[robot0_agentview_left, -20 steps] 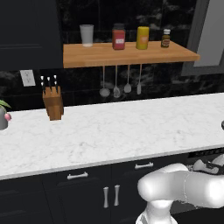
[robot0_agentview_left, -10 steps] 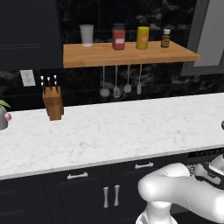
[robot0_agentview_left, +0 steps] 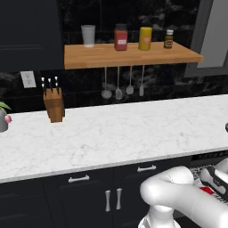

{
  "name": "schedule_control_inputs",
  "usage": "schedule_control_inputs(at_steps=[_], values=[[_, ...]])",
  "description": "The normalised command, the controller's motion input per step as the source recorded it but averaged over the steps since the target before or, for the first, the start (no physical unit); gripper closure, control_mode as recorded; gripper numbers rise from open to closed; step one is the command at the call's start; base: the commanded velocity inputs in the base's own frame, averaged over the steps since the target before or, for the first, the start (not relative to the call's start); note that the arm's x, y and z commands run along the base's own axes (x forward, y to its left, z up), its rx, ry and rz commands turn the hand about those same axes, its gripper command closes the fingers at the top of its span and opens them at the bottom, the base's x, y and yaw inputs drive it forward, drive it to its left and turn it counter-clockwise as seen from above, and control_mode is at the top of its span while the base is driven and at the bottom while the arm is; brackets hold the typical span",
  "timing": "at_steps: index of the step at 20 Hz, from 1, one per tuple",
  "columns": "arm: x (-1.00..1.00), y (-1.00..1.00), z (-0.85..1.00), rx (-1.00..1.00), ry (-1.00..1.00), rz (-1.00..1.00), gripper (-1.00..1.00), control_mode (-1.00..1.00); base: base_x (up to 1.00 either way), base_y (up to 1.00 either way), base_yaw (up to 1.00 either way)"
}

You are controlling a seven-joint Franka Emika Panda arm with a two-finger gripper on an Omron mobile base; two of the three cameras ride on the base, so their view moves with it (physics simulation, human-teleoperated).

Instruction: Pick up the cup and bowl from the counter, place them in the dishwasher, and close the dishwasher door.

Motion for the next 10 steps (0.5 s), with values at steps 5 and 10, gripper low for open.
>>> schedule_control_inputs(at_steps=[5,10], values=[[0.27,-0.37,0.00,-0.02,0.11,-0.07,-1.00,-1.00,0.00,0.00,0.00],[0.12,-0.25,0.07,-0.09,0.01,-0.15,-1.00,-1.00,0.00,0.00,0.00]])
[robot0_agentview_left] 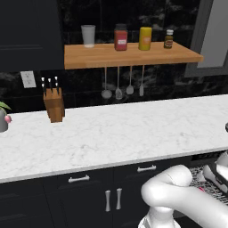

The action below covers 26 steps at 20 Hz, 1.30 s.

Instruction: Pick up the cup and bowl from the counter, place them in the dishwasher, and close the dishwasher door.

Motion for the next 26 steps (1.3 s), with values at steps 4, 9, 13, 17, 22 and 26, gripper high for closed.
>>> schedule_control_inputs(at_steps=[4,9,13,17,22,26], values=[[-0.02,-0.29,0.50,-0.10,0.00,-0.18,-1.00,-1.00,0.00,0.00,0.00],[-0.01,-0.32,0.83,-0.12,0.00,-0.14,-1.00,-1.00,0.00,0.00,0.00],[0.00,-0.16,1.00,-0.10,-0.01,0.00,-1.00,-1.00,0.00,0.00,0.00],[0.00,-0.01,1.00,-0.26,-0.06,0.00,-1.00,-1.00,0.00,0.00,0.00],[0.11,0.00,1.00,-0.37,0.01,-0.01,-1.00,-1.00,0.00,0.00,0.00],[0.56,-0.22,0.53,-0.25,0.00,-0.11,-1.00,-1.00,0.00,0.00,0.00]])
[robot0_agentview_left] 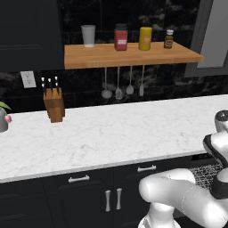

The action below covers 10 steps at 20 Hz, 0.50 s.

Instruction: Pick up the cup and bowl from the counter, place them in the dishwasher, and close the dishwasher door.

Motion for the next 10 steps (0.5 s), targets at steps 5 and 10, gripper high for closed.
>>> schedule_control_inputs(at_steps=[5,10], values=[[0.74,-0.59,0.19,-0.11,-0.04,-0.12,-1.00,-1.00,0.00,0.00,0.00],[0.78,-0.29,0.69,-0.11,0.10,-0.01,-1.00,-1.00,0.00,0.00,0.00]])
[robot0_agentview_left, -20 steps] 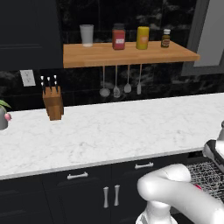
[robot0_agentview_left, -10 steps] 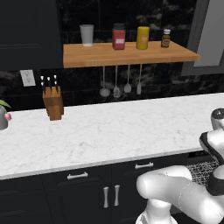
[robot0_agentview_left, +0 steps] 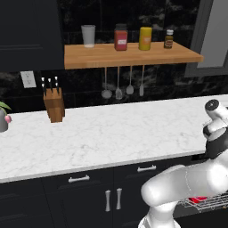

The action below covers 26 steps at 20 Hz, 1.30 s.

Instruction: Pick up the cup and bowl from the counter, place them in the dishwasher, and close the dishwasher door.

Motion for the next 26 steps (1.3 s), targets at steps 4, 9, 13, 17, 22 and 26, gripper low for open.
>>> schedule_control_inputs(at_steps=[4,9,13,17,22,26], values=[[0.57,-0.52,-0.01,0.09,0.18,0.01,-1.00,-1.00,0.00,0.00,0.00],[0.44,-0.68,0.01,0.26,0.04,0.00,-1.00,-1.00,0.00,0.00,0.00],[0.27,-0.49,0.00,0.24,0.07,0.00,-1.00,-1.00,0.00,0.00,0.00],[0.00,-0.01,-0.15,0.05,0.05,0.00,-1.00,-1.00,0.00,0.00,0.00],[0.00,-0.10,-0.40,0.00,0.06,0.00,-1.00,-1.00,0.00,0.00,0.00],[0.00,-0.11,-0.53,0.00,0.04,0.00,-1.00,-1.00,0.00,0.00,0.00]])
